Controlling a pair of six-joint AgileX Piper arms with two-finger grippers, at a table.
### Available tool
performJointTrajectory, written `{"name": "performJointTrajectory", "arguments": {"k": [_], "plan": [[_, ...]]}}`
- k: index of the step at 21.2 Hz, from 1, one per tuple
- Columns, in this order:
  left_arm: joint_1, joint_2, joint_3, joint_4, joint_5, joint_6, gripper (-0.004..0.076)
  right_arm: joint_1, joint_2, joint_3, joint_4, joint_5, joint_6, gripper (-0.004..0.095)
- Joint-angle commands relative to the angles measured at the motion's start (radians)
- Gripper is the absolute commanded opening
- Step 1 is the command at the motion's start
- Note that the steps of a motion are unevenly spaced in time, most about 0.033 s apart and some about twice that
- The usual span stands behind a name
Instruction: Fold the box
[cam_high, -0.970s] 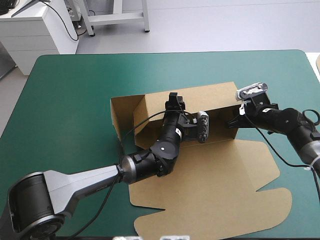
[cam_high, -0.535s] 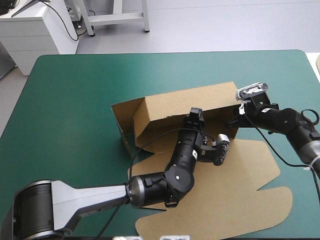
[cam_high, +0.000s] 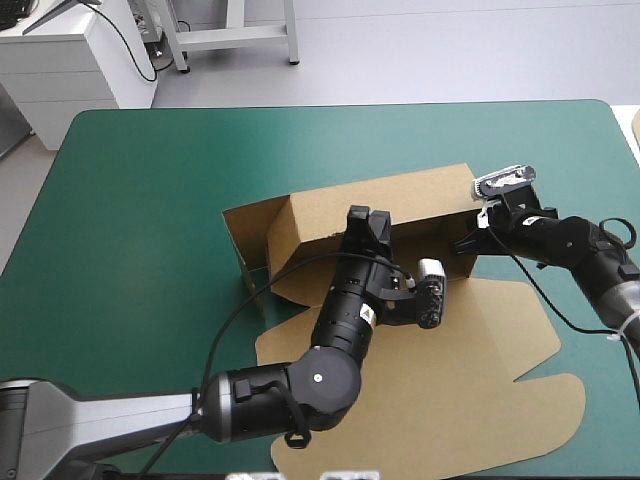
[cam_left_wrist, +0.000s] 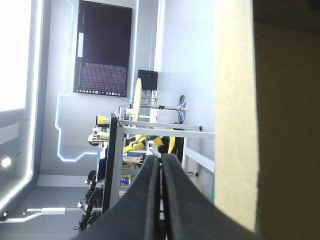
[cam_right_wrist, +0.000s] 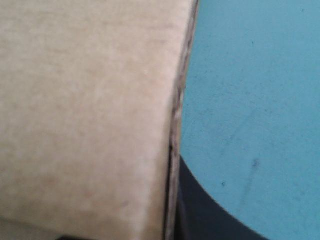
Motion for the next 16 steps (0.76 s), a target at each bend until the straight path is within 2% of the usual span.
{"name": "performJointTrajectory", "arguments": {"k": [1,5,10,13,16], "plan": [[0.007,-0.111,-0.026,0.070,0.005,-0.032,-0.0006,0.004,-0.013,-0.011,-0.021,0.034,0.022,0.0001],[0.180,-0.219,-0.026,-0.022,-0.015,-0.034,-0.0006,0.004,-0.013,-0.011,-0.021,0.083,0.049,0.0001],[0.537,-0.330,-0.026,-0.304,-0.156,-0.029,-0.0004,0.004,-0.049,-0.011,-0.018,0.086,0.080,0.0001],[0.766,-0.359,-0.028,-0.412,-0.188,-0.029,-0.0004,0.004,-0.088,-0.024,-0.018,0.097,0.149,0.0001],[0.899,-0.369,-0.028,-0.520,-0.226,-0.027,-0.0004,0.005,-0.102,-0.075,-0.026,0.157,0.220,0.0002]]}}
